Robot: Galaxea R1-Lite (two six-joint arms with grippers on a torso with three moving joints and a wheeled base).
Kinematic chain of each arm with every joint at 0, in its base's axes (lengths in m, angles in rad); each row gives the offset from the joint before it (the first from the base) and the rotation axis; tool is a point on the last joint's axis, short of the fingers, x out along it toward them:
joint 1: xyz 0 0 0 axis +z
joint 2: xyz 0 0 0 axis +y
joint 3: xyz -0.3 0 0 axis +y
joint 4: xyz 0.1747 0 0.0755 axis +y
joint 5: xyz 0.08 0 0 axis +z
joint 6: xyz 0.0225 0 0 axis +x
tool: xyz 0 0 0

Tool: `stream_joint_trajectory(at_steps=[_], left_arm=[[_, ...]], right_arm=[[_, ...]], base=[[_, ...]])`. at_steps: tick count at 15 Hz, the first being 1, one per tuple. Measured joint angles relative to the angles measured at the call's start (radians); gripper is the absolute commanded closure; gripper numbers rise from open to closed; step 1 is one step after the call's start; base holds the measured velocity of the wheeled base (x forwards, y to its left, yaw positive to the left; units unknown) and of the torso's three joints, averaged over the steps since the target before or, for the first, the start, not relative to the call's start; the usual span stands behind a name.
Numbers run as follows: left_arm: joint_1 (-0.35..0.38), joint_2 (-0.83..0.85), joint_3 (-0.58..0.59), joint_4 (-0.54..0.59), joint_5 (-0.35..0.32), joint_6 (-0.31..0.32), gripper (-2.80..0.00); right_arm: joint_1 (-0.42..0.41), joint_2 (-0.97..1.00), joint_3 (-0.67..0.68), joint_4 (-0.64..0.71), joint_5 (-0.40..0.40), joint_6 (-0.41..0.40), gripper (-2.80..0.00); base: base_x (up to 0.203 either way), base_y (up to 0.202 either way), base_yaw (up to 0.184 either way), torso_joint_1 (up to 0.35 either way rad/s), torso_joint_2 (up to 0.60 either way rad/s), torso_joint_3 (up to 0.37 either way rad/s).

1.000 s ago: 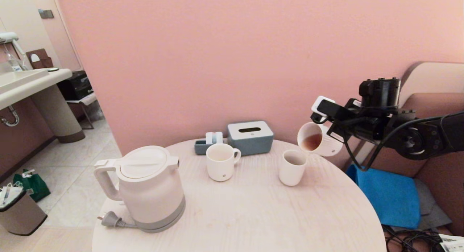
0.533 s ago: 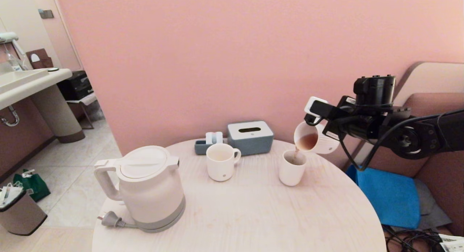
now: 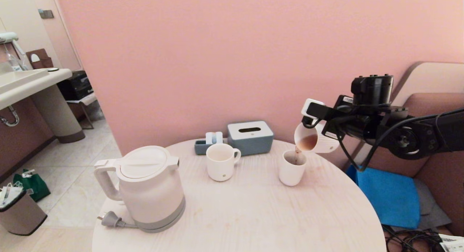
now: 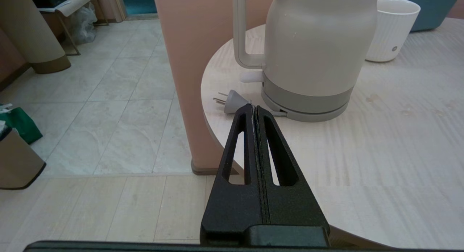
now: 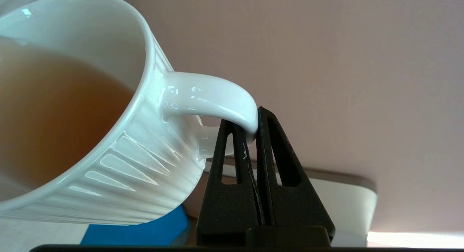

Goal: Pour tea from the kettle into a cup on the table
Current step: Pour water into another cup

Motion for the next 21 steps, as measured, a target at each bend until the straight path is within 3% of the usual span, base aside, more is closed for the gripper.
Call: stream_joint_trajectory(at_steps=[14,21], left_arm=[[0.0,0.0,0.0,0.0,0.0,0.0,0.0],[0.0,0.0,0.0,0.0,0.0,0.0,0.0]], right_arm=[[0.045,0.0,-0.002,-0.002,-0.049,-0.114,0.0],[0.064,0.0,0.016,-0.003,-0.078,-0.119,0.0]], base=[[0.0,0.0,0.0,0.0,0.0,0.0],[0.0,0.0,0.0,0.0,0.0,0.0]])
